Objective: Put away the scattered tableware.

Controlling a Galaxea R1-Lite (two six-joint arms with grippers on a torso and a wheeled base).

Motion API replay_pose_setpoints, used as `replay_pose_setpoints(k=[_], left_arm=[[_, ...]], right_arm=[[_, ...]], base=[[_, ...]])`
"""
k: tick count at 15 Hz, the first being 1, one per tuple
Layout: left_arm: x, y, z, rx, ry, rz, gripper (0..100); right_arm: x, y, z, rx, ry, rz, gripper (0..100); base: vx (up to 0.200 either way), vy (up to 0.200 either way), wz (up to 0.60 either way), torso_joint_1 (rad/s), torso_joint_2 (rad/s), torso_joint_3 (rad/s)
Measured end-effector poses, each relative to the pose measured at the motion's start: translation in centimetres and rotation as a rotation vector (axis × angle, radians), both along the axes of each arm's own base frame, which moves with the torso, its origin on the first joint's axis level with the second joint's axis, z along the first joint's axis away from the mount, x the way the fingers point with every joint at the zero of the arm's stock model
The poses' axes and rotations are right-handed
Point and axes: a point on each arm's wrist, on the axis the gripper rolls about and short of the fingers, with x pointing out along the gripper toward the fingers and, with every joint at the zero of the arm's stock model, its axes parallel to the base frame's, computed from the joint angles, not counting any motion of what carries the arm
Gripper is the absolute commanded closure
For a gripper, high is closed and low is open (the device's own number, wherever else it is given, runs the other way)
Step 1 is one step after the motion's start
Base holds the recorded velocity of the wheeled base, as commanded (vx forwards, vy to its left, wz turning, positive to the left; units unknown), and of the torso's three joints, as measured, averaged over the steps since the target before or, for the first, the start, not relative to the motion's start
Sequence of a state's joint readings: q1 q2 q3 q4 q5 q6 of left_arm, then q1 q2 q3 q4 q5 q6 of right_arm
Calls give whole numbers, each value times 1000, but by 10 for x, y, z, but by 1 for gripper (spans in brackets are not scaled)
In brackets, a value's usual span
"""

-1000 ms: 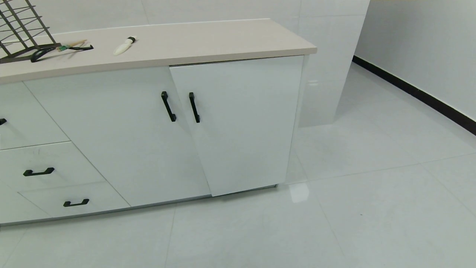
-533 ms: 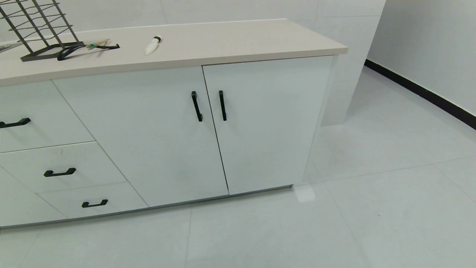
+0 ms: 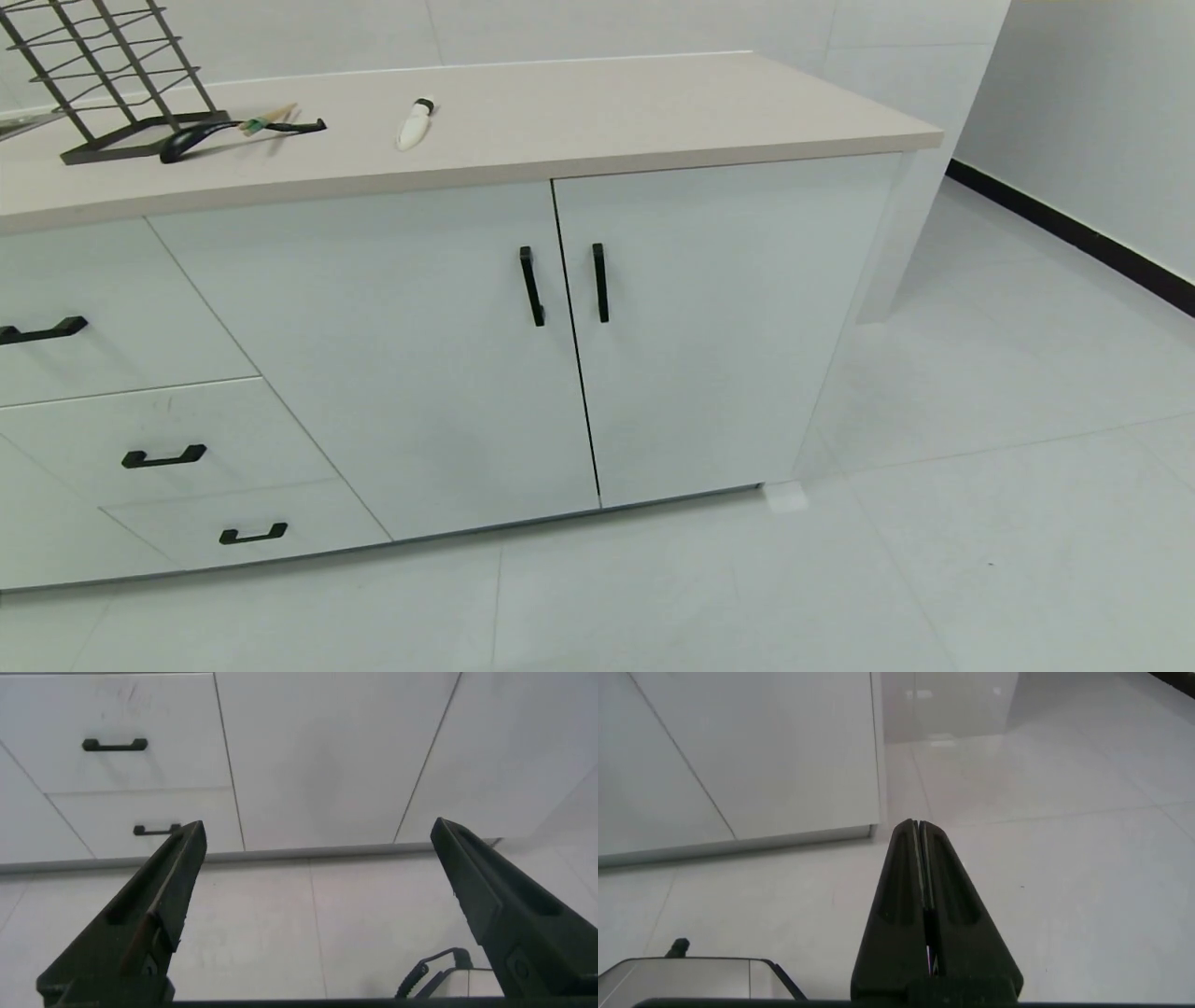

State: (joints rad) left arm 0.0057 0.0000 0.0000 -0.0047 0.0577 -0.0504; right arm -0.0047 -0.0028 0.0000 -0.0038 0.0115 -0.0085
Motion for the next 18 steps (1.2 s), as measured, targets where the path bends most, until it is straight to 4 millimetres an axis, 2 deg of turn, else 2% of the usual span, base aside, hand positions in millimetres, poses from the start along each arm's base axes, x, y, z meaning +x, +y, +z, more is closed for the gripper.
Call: replay_pose_setpoints(k=[2,11,12,14,18], left_arm=[[0,0,0,0,0,1,0],[0,0,0,1,0,0,0],[0,0,0,0,0,1,0],[0,0,0,-1,0,0,0],[0,0,0,-1,0,0,0]], right_arm=[[0,0,0,0,0,1,100],[0,0,0,1,1,1,100],[0,0,0,2,1,1,100],[0,0,0,4,1,-1,100],[0,0,0,4,1,-2,100]], base=[[0,200,0,2,2,-2],[0,200,600,4,1,3],[0,200,0,2,2,2],[0,0,0,0,0,0],[200,0,0,1,0,0]])
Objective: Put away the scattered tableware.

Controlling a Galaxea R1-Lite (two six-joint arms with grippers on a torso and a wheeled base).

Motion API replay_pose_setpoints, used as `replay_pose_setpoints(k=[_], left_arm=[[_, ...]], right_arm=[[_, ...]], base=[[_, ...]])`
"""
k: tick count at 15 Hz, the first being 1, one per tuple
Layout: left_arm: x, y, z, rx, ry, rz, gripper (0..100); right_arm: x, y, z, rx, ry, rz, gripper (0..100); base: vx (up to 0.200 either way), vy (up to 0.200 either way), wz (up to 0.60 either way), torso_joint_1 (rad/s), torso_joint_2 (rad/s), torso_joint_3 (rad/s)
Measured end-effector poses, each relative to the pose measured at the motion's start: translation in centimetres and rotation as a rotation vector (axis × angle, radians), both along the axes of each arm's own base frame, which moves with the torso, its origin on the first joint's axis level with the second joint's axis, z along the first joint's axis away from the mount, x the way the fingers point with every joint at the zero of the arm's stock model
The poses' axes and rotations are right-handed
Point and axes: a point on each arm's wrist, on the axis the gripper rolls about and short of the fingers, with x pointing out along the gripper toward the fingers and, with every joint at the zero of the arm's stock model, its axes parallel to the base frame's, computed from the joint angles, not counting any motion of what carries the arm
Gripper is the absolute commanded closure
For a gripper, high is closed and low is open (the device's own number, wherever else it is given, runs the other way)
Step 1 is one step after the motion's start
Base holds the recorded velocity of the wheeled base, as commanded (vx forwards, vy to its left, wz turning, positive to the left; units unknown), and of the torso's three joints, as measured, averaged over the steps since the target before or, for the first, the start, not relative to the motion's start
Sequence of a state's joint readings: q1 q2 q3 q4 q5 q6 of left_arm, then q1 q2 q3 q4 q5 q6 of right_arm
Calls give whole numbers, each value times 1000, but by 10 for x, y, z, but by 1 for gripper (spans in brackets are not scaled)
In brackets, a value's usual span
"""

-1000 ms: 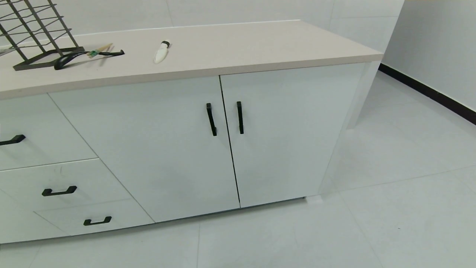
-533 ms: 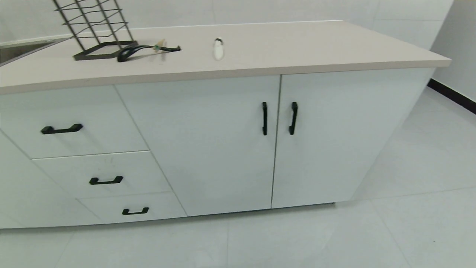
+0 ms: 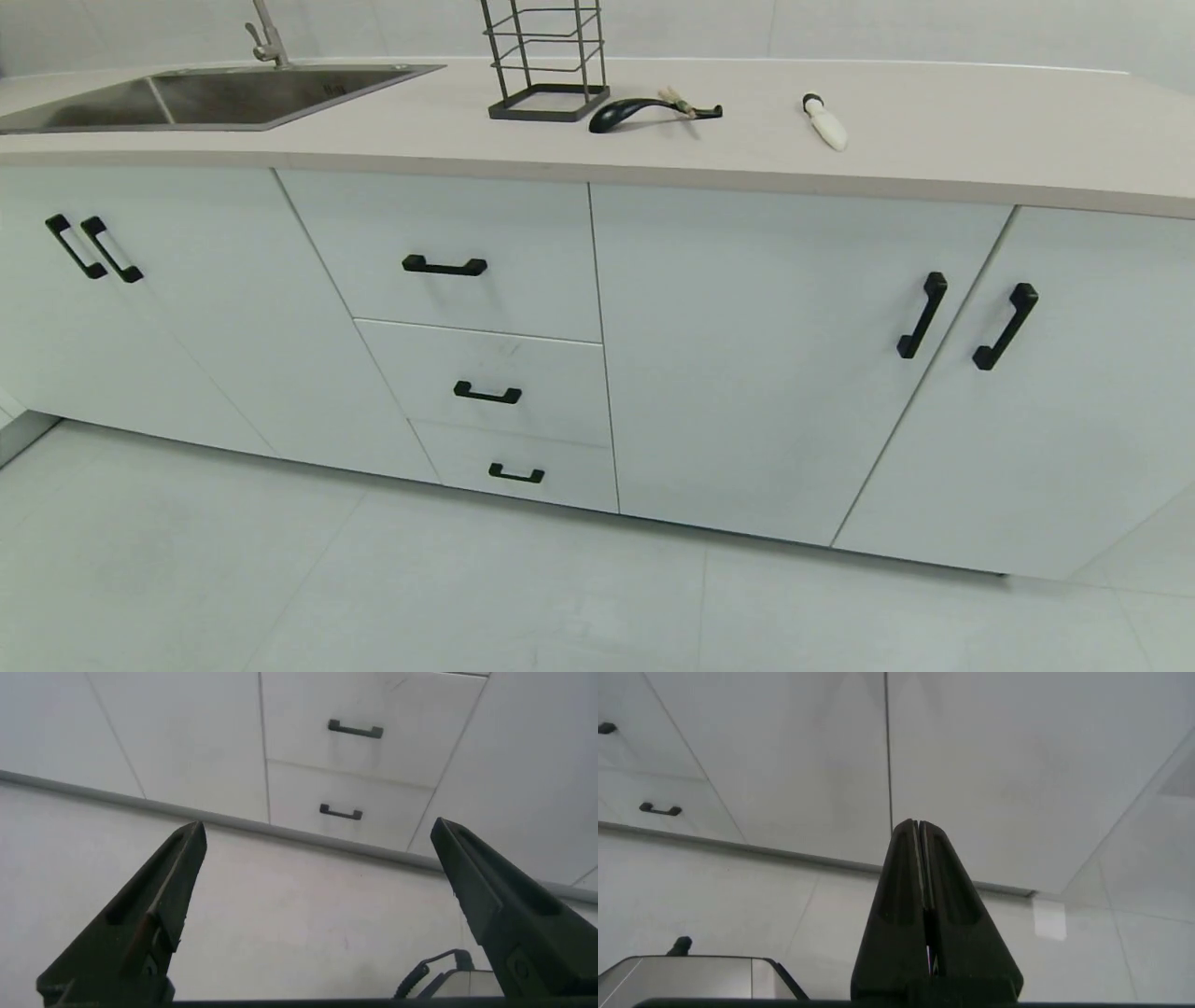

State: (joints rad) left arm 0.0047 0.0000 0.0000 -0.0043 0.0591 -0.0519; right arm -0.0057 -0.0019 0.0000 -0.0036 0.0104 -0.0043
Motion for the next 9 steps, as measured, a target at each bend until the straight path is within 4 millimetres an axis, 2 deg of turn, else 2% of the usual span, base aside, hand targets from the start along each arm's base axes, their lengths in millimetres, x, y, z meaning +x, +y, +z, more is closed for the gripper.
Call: replay_pose_setpoints(k=[8,9], left_arm=[[0,0,0,1,0,0,0],[0,0,0,1,0,-1,0]], right_arm=[[0,0,0,0,0,1,100],[0,0,0,0,0,1,100]], base=[[200,0,0,1,4,5],[0,0,0,0,0,0]])
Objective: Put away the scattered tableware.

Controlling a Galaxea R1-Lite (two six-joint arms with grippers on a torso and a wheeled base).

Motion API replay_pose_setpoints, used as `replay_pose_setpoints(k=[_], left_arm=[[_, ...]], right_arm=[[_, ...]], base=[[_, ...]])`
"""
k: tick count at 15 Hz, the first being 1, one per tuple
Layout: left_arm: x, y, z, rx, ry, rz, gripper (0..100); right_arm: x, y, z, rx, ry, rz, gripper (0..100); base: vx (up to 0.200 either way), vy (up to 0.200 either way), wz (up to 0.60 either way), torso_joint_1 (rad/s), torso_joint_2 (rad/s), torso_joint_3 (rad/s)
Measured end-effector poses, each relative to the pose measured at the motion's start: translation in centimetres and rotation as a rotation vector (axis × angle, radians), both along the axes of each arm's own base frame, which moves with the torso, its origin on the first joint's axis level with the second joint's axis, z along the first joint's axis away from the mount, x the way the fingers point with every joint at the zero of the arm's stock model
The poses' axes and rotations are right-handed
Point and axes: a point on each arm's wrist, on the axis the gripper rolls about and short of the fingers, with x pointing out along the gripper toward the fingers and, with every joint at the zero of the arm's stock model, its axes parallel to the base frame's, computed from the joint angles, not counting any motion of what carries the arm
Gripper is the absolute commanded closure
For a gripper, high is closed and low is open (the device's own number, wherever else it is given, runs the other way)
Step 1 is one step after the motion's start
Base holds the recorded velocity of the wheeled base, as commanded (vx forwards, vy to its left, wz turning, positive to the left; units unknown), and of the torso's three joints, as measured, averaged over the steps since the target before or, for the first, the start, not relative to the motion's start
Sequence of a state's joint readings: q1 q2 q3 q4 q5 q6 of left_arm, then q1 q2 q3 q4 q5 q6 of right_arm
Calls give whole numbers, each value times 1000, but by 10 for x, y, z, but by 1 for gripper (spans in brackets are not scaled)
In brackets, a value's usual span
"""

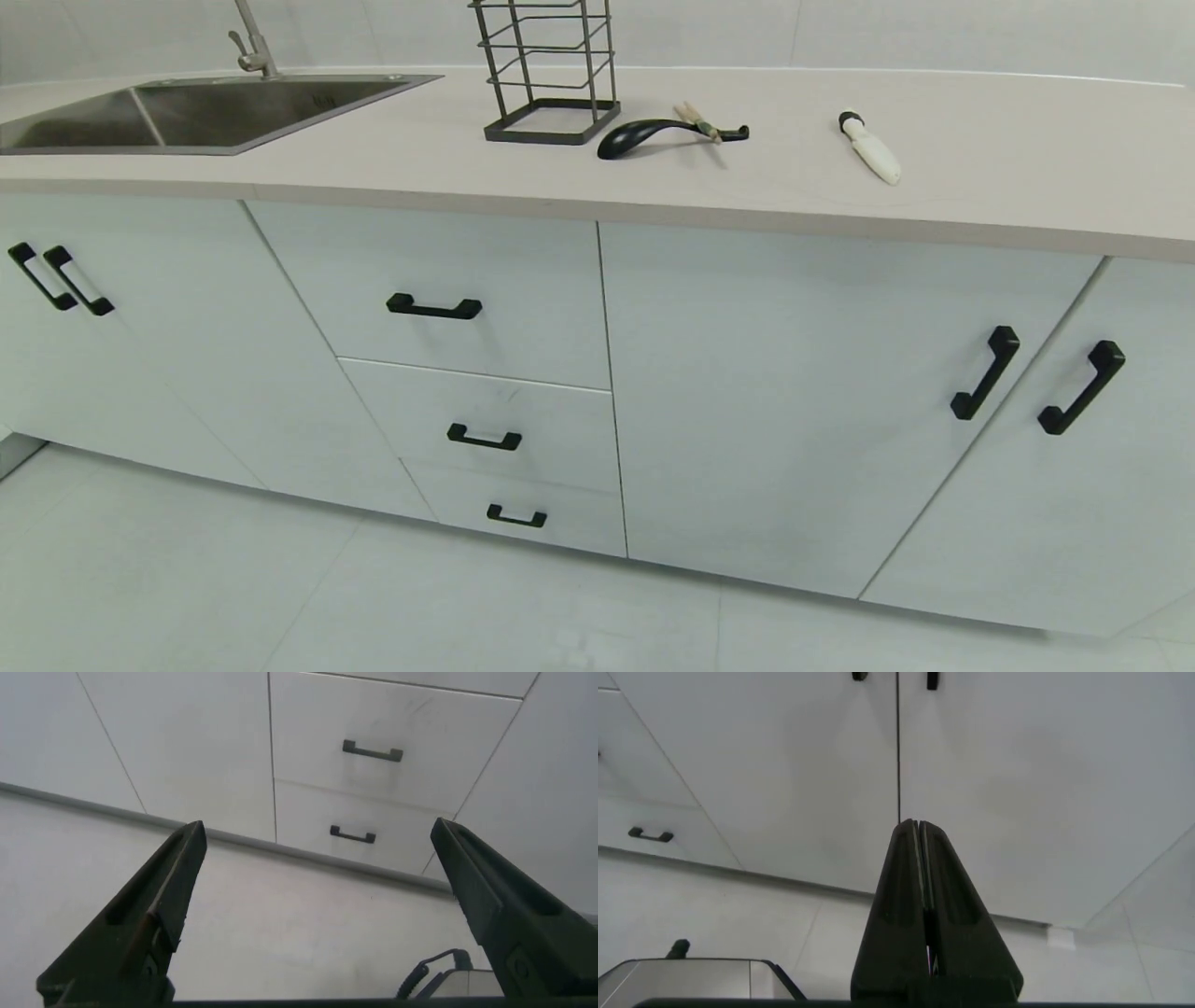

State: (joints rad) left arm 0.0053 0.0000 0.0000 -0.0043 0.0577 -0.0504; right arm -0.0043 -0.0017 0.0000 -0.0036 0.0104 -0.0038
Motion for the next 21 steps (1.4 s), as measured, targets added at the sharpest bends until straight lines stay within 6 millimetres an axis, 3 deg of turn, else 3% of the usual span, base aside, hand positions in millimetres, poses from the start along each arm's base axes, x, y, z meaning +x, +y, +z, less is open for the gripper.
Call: replay_pose_setpoints(k=[2,11,21], left_arm=[[0,0,0,-1,1,0,0],[0,0,0,0,0,0,0],[0,0,0,16,2,-2,0]], right_arm=[[0,0,0,0,0,0,100],[0,0,0,0,0,-1,100],[0,0,0,-1,0,1,100]], base=[[0,0,0,0,0,0],[0,200,0,4,4,2],[0,0,0,0,0,0]])
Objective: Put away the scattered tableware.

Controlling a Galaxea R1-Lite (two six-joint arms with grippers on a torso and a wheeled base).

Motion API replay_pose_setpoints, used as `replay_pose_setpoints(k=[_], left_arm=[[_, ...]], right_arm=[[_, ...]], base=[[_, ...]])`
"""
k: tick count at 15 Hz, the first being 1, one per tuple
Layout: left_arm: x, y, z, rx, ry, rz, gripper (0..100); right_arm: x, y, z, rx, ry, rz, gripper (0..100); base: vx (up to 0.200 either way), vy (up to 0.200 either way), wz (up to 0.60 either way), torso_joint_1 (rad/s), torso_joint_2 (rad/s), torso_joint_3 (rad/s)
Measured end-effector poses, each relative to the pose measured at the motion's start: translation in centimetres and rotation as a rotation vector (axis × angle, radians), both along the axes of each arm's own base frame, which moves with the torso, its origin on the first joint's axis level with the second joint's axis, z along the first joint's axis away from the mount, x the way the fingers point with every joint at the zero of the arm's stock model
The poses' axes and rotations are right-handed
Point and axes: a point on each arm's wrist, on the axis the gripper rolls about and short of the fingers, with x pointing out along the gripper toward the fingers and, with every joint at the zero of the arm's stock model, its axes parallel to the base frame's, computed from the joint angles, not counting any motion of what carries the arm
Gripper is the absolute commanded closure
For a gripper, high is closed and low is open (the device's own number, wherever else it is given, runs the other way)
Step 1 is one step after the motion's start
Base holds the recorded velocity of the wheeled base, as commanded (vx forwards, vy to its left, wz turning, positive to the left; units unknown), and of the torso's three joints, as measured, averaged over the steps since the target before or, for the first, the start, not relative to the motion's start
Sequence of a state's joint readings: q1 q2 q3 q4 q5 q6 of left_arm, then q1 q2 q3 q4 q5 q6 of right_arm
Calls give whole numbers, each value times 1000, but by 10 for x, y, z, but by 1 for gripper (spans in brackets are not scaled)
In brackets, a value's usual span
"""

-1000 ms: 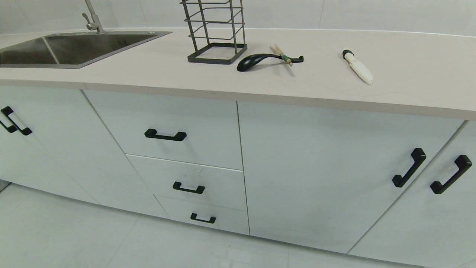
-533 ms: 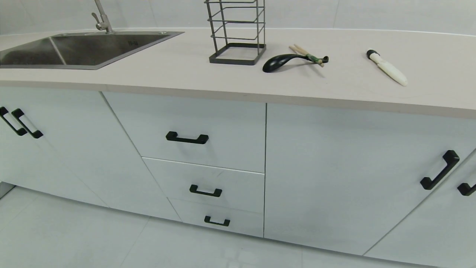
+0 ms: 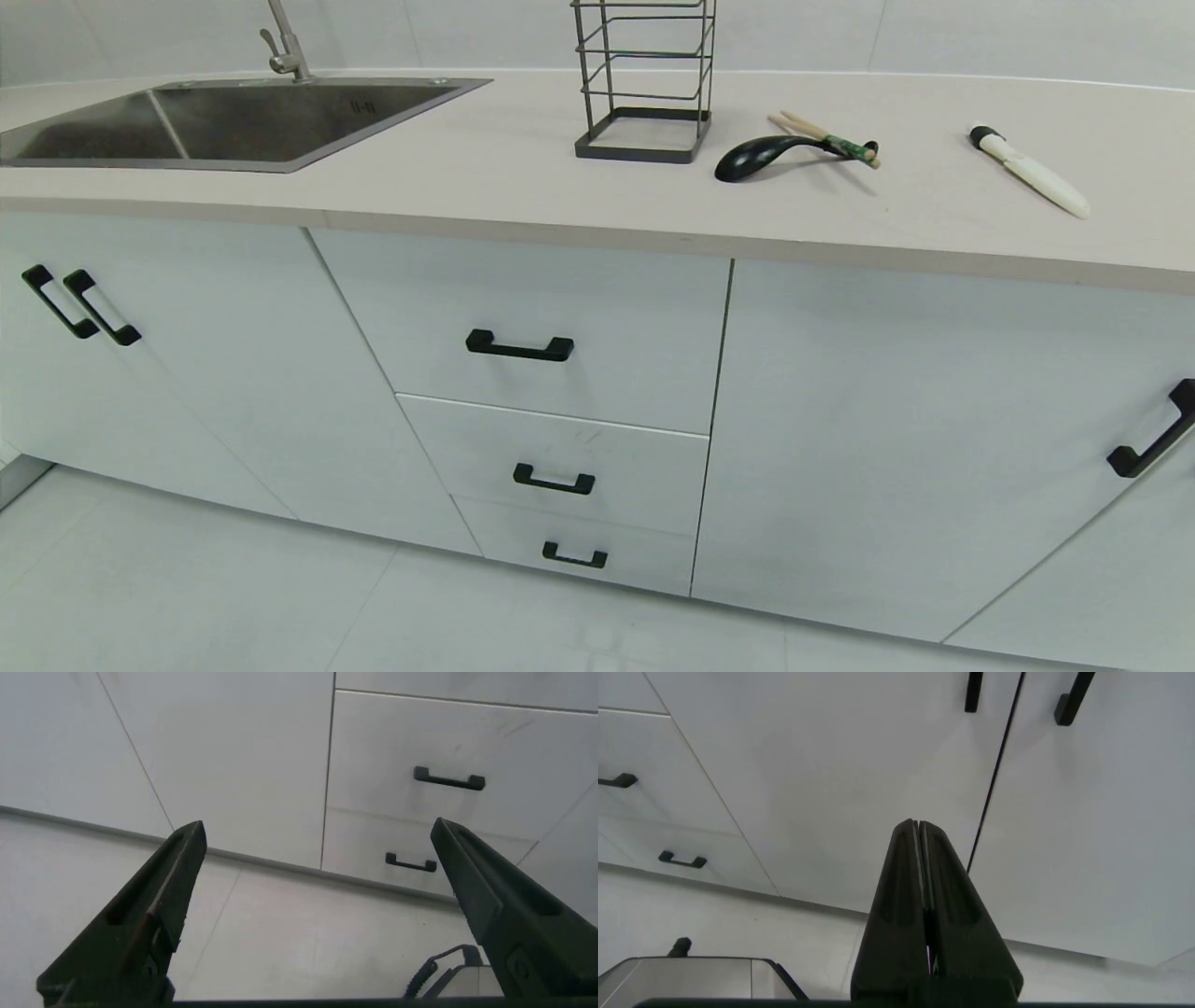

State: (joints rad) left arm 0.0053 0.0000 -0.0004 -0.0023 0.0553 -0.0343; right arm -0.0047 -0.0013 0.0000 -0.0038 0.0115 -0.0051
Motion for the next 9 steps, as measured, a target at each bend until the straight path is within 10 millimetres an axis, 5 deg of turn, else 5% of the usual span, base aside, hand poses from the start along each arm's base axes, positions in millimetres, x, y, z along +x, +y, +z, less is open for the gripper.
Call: replay_pose_setpoints(k=[5,9], left_arm=[[-1,-2,12,22,-85,-64,0],[-2,-6,74,247,-192,-187,0]], right_arm=[[0,0,0,0,0,0,100],[0,0,0,1,0,1,100]], base=[[0,0,0,0,0,0],[0,0,0,0,0,0]])
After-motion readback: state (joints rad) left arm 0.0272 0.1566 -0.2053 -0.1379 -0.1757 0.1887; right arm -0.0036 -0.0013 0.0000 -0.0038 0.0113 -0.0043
